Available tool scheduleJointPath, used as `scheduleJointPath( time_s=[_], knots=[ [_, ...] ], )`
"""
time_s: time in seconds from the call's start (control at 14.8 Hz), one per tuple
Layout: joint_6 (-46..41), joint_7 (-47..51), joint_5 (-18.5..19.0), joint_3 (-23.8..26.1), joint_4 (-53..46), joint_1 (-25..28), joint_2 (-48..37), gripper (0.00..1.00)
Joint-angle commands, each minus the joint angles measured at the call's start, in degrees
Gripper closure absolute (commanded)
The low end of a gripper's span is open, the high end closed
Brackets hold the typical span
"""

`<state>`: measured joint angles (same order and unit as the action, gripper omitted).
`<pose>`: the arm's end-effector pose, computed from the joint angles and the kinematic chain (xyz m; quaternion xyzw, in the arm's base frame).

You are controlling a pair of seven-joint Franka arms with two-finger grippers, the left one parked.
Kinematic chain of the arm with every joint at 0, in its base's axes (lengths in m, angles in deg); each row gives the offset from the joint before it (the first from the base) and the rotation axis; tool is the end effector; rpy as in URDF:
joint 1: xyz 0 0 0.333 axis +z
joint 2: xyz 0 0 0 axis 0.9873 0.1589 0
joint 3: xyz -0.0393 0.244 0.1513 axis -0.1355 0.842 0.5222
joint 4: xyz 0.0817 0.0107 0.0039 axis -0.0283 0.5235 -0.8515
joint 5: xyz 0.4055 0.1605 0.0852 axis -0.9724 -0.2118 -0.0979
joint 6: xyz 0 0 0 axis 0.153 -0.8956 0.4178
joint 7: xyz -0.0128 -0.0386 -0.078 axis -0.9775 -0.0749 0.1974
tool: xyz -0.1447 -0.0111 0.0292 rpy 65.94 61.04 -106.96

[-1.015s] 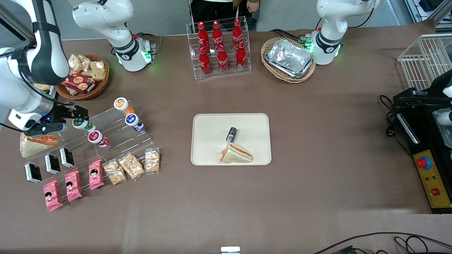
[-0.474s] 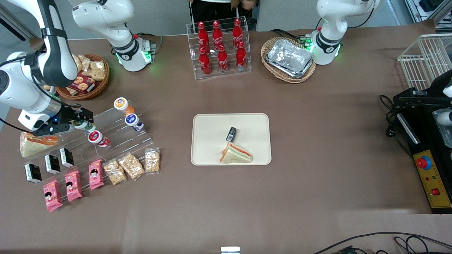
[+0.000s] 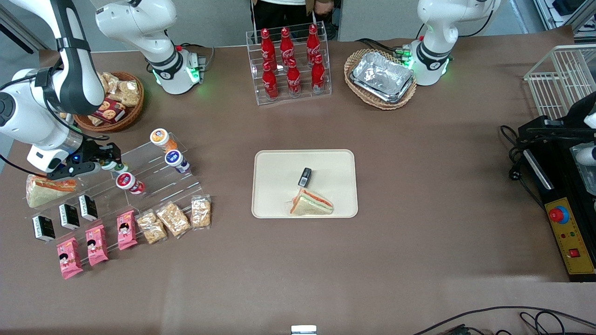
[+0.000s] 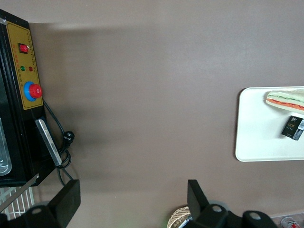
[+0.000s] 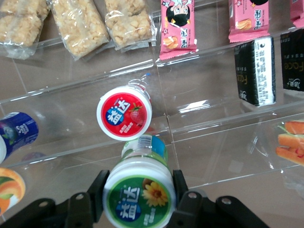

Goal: Place green gum on tray
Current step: 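Lower the right gripper around the green-labelled cup and close it, then lift the green-labelled cup off the rack with the right gripper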

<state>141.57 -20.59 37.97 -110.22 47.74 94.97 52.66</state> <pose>0.5246 -0.0879 0.2803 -0.9938 -0.1060 0.0347 0.0003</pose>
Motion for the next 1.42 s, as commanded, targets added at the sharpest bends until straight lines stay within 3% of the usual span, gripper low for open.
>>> scheduleJointPath(
  time_s=[0.0, 0.41, 0.68, 0.88, 1.35],
  knots=[
    [-7.24, -0.50, 1.14, 0.10, -5.20, -0.32, -1.08, 0.69],
    [-22.89, 0.02, 0.26, 0.97, -19.71, 0.30, -0.21, 0.69],
    [-30.19, 2.82, -1.75, 1.50, -27.80, 3.98, -0.12, 0.69],
    [-35.12, 9.48, -6.76, 1.50, -32.63, 8.46, -0.12, 0.69],
    [-36.10, 32.95, -6.95, 1.50, -35.02, 24.27, 1.20, 0.67]
  ],
)
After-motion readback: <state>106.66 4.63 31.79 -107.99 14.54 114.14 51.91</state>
